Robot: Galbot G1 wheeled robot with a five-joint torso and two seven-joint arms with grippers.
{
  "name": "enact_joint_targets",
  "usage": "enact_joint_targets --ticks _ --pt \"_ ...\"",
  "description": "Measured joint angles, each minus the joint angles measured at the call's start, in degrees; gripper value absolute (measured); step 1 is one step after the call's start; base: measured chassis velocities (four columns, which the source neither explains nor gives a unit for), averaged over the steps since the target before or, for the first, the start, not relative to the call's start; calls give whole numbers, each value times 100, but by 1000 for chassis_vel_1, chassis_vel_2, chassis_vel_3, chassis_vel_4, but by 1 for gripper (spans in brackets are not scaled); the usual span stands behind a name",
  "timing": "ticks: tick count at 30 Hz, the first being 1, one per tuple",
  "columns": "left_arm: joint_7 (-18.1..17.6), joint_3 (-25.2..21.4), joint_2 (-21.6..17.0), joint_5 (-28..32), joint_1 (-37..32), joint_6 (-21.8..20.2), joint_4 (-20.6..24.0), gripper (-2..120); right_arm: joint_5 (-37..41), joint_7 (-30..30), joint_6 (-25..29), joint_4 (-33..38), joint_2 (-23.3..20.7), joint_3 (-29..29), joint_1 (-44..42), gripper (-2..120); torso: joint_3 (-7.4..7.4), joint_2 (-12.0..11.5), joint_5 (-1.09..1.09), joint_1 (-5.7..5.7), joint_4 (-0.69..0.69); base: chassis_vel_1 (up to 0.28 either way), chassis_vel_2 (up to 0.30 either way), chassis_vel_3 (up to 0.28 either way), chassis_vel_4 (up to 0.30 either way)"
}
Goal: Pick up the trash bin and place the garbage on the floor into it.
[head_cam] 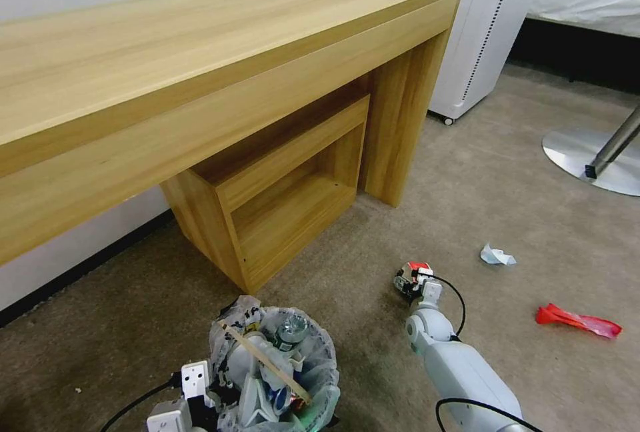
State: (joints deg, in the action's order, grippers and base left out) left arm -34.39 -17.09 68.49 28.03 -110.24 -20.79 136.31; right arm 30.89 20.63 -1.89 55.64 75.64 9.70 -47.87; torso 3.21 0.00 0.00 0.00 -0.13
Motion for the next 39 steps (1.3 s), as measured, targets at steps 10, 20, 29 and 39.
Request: enact_joint_targets --ticks 10,20,29,39 --pt "0 36 12 -1 0 12 -21 0 -116 -39 16 -126 23 14 21 100 0 0 0 0 0 0 0 0 0" --pt "7 65 -26 -17 -25 26 -7 0 -331 -98 172 -498 207 112 67 91 0 0 1 0 0 0 0 0 0" --pt "-10 85 -125 9 25 62 3 0 -402 -72 301 -657 189 92 130 56 0 0 0 0 0 0 0 0 0" --pt "-77 145 -185 101 142 74 -48 0 -352 -30 321 -547 -6 -7 157 18 0 0 0 0 0 0 0 0 0"
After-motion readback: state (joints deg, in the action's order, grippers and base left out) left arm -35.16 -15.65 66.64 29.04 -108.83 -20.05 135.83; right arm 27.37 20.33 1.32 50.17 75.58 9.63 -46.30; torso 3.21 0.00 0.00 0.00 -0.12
